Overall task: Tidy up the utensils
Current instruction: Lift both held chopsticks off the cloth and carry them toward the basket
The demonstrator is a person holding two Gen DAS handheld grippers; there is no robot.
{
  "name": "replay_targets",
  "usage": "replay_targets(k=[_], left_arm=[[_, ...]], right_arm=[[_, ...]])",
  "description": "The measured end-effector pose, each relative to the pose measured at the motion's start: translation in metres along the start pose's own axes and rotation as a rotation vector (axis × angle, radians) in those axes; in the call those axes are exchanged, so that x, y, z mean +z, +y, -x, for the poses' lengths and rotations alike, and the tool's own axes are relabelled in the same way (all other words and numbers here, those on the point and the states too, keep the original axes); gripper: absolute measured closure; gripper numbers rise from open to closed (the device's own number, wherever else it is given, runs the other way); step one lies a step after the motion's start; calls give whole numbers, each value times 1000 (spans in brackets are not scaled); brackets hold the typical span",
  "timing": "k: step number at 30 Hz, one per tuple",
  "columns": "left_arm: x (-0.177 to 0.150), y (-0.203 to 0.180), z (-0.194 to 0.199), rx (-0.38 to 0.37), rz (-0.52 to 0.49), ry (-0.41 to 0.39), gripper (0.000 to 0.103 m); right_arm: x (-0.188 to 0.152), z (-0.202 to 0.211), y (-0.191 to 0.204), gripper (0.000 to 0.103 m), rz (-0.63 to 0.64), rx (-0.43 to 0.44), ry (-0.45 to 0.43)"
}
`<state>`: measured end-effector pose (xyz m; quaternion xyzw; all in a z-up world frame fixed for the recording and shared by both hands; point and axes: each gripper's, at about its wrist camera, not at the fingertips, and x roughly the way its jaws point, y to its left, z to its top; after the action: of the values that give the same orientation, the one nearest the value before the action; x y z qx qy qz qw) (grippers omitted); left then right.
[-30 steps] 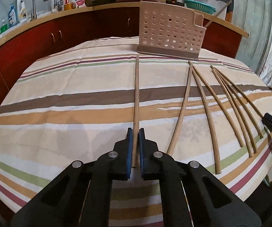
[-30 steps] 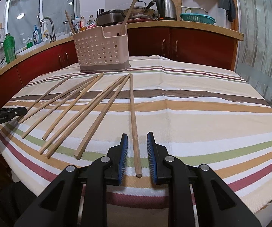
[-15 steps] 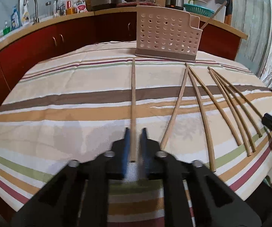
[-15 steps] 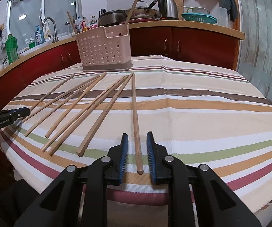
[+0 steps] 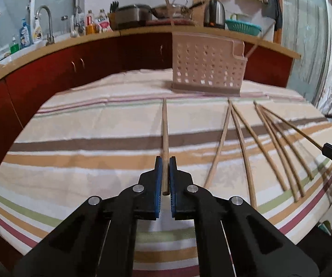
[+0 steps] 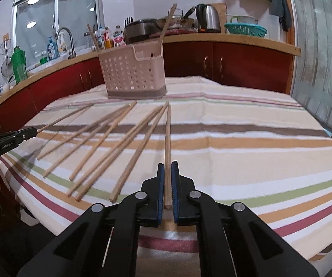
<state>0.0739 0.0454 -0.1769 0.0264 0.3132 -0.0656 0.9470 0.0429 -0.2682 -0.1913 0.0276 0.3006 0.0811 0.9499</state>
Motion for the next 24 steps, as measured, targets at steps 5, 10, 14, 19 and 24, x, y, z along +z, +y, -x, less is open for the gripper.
replay_targets(k=[5, 10, 14, 19, 24], left_arm=[[20, 6, 19, 13, 19, -91, 96], [43, 10, 41, 10, 31, -173, 96], [44, 11, 41, -14, 49, -155, 96], [25, 13, 20, -40, 82, -46, 96], [19, 9, 21, -36, 56, -27, 96]], right_arm=[[23, 17, 0, 96, -2, 0, -68], [46, 32, -1, 96, -10, 2, -123], [46, 33, -1, 96, -9, -4, -130], [37, 26, -2, 96, -12, -4, -98], [37, 27, 0, 96, -11, -3, -105]])
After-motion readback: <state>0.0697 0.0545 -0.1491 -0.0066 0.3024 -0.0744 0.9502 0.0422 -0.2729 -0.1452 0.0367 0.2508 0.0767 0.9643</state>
